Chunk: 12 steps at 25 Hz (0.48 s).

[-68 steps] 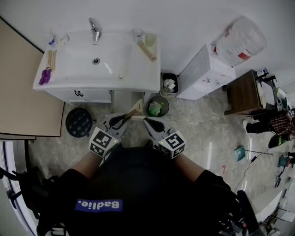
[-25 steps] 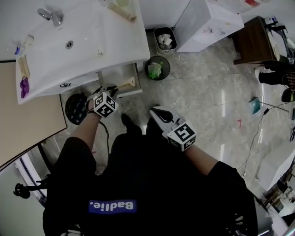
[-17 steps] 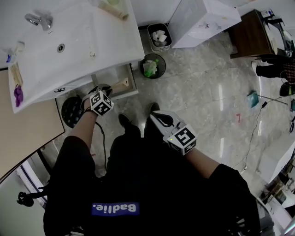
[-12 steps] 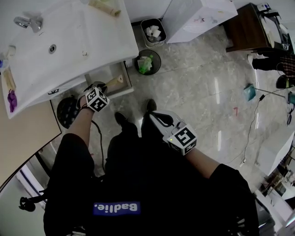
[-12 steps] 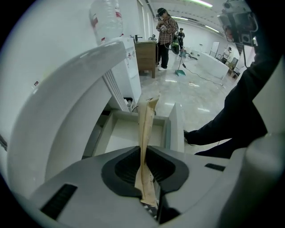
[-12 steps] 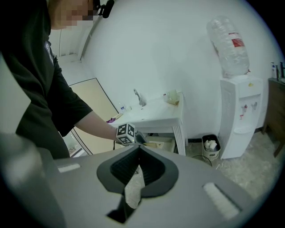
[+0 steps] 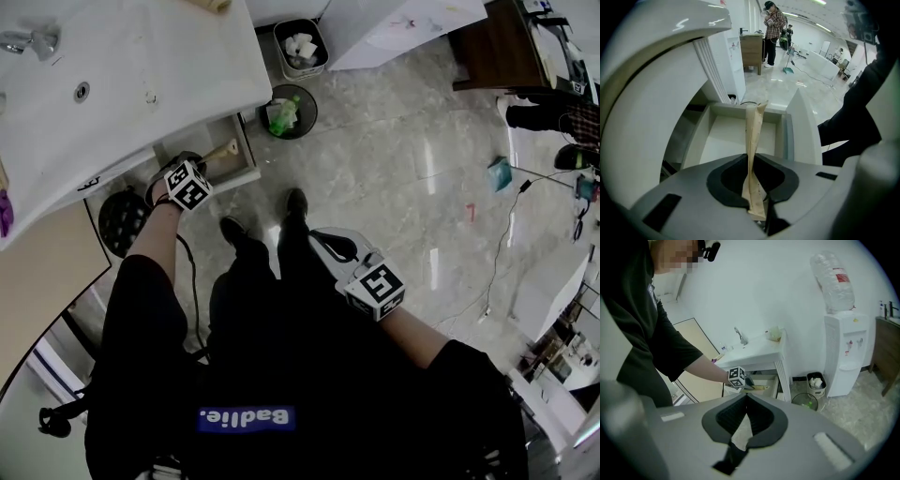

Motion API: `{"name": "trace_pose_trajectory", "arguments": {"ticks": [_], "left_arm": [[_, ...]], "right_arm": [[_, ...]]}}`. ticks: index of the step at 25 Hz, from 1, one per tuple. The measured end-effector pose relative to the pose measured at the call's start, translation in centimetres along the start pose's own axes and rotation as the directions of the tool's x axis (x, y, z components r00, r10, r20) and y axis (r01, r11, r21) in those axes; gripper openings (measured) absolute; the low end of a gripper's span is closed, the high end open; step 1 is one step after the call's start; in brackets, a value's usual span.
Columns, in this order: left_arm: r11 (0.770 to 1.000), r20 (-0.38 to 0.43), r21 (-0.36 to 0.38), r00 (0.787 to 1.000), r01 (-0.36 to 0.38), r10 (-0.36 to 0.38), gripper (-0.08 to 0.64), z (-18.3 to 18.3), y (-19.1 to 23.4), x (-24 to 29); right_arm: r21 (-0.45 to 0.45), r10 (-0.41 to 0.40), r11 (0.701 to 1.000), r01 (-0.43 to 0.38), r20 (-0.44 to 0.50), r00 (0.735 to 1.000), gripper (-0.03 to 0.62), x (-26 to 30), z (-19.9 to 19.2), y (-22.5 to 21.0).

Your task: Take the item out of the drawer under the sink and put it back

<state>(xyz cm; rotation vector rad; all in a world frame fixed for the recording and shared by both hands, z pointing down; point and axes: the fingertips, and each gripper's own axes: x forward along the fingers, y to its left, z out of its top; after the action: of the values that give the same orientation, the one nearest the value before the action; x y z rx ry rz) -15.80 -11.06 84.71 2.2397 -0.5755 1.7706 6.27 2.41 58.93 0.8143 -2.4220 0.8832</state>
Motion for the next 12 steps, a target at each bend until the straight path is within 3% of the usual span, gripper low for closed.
{"name": "trace_pose_trajectory", "arguments": {"ticks": [6, 12], "left_arm": [[1.0, -0.063, 0.006, 0.998, 0.03, -0.029, 0.048, -0.3, 0.4, 2.5], [0.999, -0.078, 0.025, 0.996, 0.037, -0.035, 0.048, 0.2, 0.3, 4.3]], "right_arm": [[0.022, -0.043, 0.999, 0.044, -0.012, 0.999, 0.002, -0.8, -0.9, -1.5], [0.048, -0.078, 0.996, 0.079, -0.015, 0.997, 0.002, -1.8, -1.7, -2.7]]}}
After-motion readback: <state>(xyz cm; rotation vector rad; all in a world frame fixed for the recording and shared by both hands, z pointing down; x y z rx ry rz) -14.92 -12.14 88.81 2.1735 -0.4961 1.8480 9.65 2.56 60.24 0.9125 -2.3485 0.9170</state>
